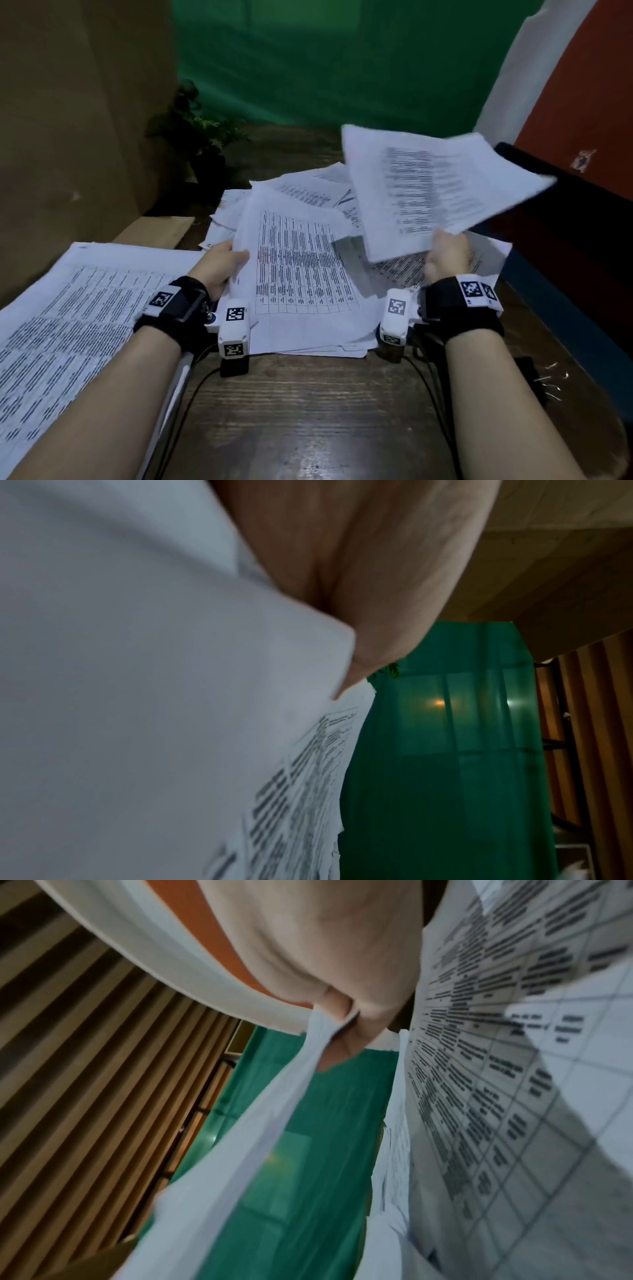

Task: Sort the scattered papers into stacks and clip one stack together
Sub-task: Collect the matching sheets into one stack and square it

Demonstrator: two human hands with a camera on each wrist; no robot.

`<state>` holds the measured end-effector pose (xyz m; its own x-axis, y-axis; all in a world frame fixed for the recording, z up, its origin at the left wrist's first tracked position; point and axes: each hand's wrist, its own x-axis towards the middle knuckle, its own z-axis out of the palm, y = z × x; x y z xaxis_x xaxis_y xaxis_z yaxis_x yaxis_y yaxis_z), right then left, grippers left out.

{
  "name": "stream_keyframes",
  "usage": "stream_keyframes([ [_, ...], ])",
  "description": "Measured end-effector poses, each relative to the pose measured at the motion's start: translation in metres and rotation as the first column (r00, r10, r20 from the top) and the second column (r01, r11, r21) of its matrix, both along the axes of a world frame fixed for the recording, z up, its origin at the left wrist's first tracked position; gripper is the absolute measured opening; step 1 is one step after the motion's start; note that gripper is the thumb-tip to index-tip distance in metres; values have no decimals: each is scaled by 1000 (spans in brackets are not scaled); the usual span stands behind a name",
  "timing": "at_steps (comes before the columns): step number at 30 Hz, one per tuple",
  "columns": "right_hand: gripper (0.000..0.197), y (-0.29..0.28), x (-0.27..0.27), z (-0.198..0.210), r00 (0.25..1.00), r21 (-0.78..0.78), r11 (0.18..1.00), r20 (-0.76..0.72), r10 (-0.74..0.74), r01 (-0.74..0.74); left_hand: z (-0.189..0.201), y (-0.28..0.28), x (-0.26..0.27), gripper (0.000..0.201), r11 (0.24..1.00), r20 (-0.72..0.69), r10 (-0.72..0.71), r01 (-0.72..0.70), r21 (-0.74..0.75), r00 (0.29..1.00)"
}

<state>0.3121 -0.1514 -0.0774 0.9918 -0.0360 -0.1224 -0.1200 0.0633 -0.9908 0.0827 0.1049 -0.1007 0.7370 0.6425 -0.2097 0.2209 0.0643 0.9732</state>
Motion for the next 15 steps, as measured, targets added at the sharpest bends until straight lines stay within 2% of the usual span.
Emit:
stream_keyframes([
  [2, 31, 8, -14, 6, 975, -91, 971, 4, 222, -221, -1, 2, 1, 32, 999, 18, 23, -22, -45, 1000],
  [4, 23, 15, -26, 11, 919, -104, 913, -17, 395, -394, -2, 1, 2, 36, 993, 67, 33, -25, -116, 997],
  [7, 19, 23, -38, 10, 863, -148, 851, -61, 501, -504, -3, 2, 4, 48, 956, 115, 49, -13, -294, 992],
  [9, 17, 29, -46, 6, 826, -191, 805, -88, 556, -562, 1, 1, 4, 57, 939, 116, 22, 19, -344, 993],
  [11, 15, 35, -58, 6, 738, -166, 719, -162, 655, -674, 5, -3, 2, 58, 964, 90, -27, 50, -263, 996],
  [12, 18, 36, -61, 7, 681, -142, 667, -200, 704, -732, 5, -3, 0, 62, 978, 64, -65, 76, -193, 996],
  [13, 25, 36, -60, 8, 659, -128, 648, -218, 720, -751, 3, -3, -1, 66, 989, 33, -100, 103, -109, 994],
  [14, 30, 34, -57, 11, 676, -125, 667, -221, 703, -735, 1, -4, 0, 60, 992, 8, -124, 124, -31, 992],
  [15, 35, 31, -47, 13, 746, -137, 736, -194, 637, -663, -1, -5, 0, 48, 994, 0, -110, 110, 27, 994],
])
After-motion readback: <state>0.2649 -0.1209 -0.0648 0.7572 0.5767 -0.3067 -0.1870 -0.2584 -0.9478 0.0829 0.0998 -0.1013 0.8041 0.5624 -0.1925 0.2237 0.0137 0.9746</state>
